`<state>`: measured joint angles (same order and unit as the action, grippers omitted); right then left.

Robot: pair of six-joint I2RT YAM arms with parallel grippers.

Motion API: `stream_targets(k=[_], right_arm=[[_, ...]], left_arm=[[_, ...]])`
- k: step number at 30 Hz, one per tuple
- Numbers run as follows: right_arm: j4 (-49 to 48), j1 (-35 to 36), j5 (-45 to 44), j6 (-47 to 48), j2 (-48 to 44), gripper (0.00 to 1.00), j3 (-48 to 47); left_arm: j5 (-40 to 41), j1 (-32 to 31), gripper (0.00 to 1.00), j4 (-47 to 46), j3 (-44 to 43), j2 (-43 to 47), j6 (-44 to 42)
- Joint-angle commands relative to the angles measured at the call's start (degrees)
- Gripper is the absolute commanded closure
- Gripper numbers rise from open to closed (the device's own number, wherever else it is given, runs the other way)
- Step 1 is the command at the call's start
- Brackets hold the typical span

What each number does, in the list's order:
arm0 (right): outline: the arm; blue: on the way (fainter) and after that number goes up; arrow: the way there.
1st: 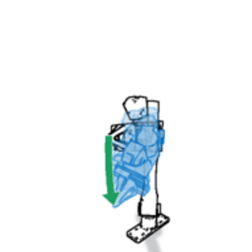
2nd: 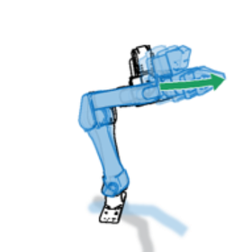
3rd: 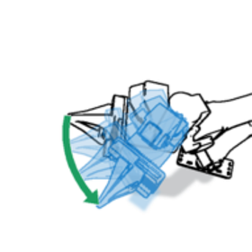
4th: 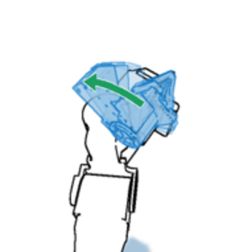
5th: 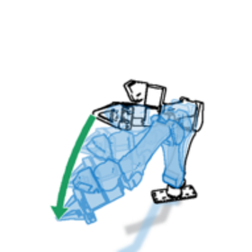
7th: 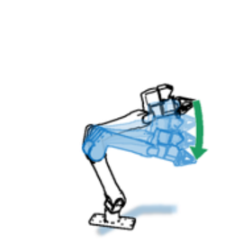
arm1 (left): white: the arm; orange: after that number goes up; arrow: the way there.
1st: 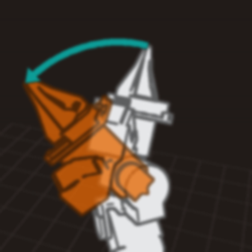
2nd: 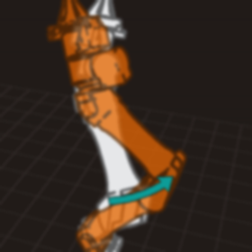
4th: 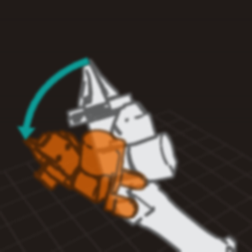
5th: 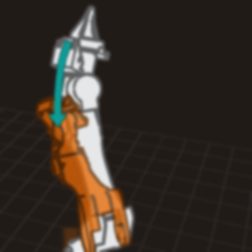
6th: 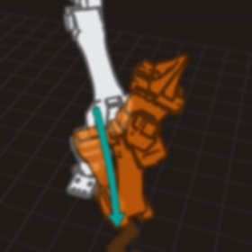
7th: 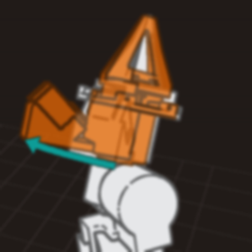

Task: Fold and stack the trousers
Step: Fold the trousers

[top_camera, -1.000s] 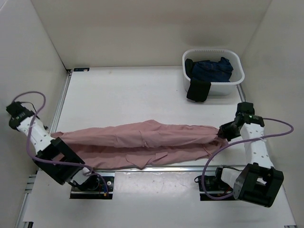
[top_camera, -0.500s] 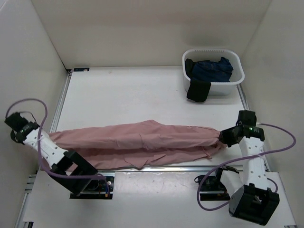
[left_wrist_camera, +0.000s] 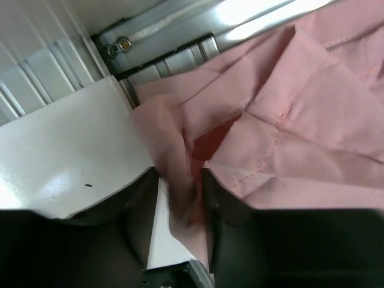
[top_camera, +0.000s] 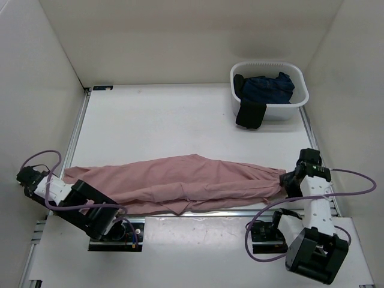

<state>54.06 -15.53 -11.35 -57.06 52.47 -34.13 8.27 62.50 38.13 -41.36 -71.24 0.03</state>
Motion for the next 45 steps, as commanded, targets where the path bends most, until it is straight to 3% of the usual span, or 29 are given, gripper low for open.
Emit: stream_targets(k=[1, 6, 12, 15, 17, 19, 20, 23, 27, 32, 35, 40, 45], right_arm=[[2.0, -1.2, -6.5, 1.6, -2.5, 0.36, -5.6], [0.6, 2.5, -7.5, 8.7, -2.5, 0.33, -14.5], [0.7, 21.2, -14.5, 9.0, 0.5, 0.34, -21.1], [-2.6, 30.1, -14.0, 5.3, 4.0, 0.41, -17.6], [-3.3, 33.0, -12.8, 2.0, 8.2, 0.5, -15.5], [-3.3, 36.1, -12.8, -0.6, 12.2, 0.62, -13.4], [-4.1, 36.7, -12.2, -1.7, 13.3, 0.72, -12.5], [-8.7, 36.7, -9.0, -3.1, 17.2, 0.86, -8.2], [-10.7, 30.1, -7.9, -3.7, 24.0, 0.96, -7.2], [-12.4, 20.6, -10.3, -1.3, 29.5, 0.99, -9.4], [-11.8, 15.5, -11.4, 1.8, 34.4, 1.0, -13.3], [-10.5, 12.4, -14.1, 7.9, 39.5, 1.0, -23.0], [-10.5, 12.4, -13.7, 15.9, 41.4, 1.0, -30.2]], left_arm=[[1.3, 0.3, 0.52, -2.7, 0.5, 2.9, 0.0], [-0.7, 0.3, 0.38, 1.7, -0.9, 7.3, 0.0], [-4.4, -5.3, 0.3, 9.3, -7.0, 14.5, 0.0], [-8.0, -9.1, 0.26, 14.4, -13.0, 14.5, 0.0], [-8.5, -11.2, 0.25, 15.0, -14.5, 13.0, 0.0], [-7.0, -15.5, 0.29, 15.7, -14.5, 8.9, 0.0], [-6.1, -17.1, 0.34, 15.7, -13.3, 7.3, 0.0], [-1.3, -25.5, 0.38, 13.6, -6.9, 2.0, 0.0], [6.4, -37.0, 0.41, 5.2, -0.5, -0.9, 0.0], [10.2, -45.5, 0.41, 2.9, -5.6, -8.5, 0.0], [6.3, -50.2, 0.41, 5.9, -12.8, -11.1, 0.0], [-3.9, -52.7, 0.33, 21.7, -26.5, -10.6, 0.0], [2.2, -48.5, 0.32, 25.8, -29.6, -7.2, 0.0]])
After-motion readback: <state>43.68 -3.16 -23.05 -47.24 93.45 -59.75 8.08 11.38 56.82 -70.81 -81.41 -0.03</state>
